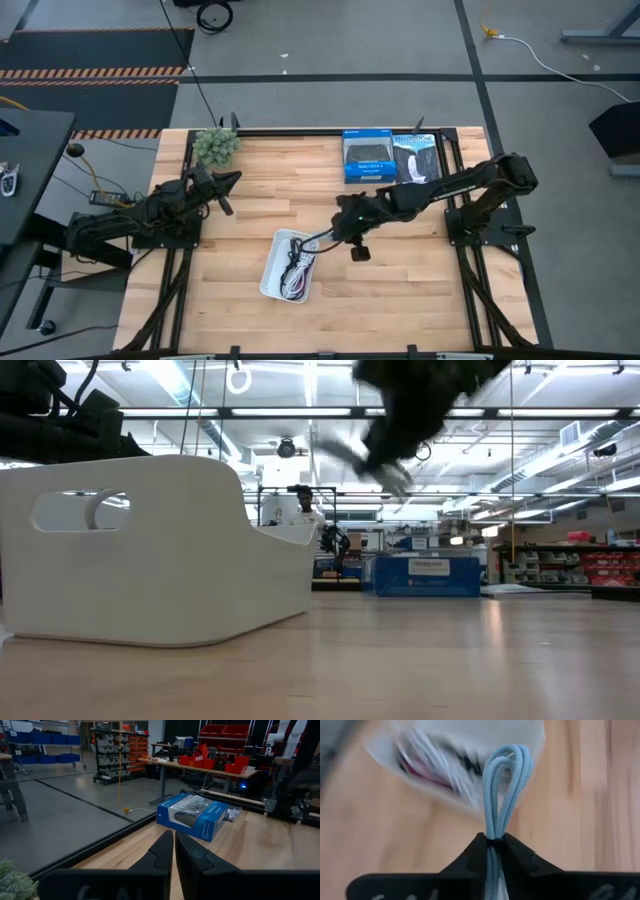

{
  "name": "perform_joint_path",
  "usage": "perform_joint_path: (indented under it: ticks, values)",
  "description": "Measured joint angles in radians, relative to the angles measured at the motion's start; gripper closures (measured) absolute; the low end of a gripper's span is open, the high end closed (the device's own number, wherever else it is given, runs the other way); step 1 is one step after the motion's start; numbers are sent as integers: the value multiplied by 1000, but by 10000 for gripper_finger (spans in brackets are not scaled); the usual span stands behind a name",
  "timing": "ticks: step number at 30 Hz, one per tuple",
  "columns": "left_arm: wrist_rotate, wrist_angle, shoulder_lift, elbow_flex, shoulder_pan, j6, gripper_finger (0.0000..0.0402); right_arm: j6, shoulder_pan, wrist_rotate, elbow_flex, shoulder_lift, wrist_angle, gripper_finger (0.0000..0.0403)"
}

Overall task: Pick and place USB-C Cables
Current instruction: Put the blue charger cable into the white bin

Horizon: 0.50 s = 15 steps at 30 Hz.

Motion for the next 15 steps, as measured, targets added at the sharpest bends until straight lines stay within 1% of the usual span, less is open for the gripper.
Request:
perform_joint_path:
  ticks: [4,8,15]
  values:
    - [0,0,0,0,0,0,377,-79,27,-80,40,-11,161,355]
    - [0,0,0,0,0,0,377,-125,57,-126,44,-11,338,354]
    - [0,0,0,0,0,0,377,-141,93,-136,45,-11,520,354]
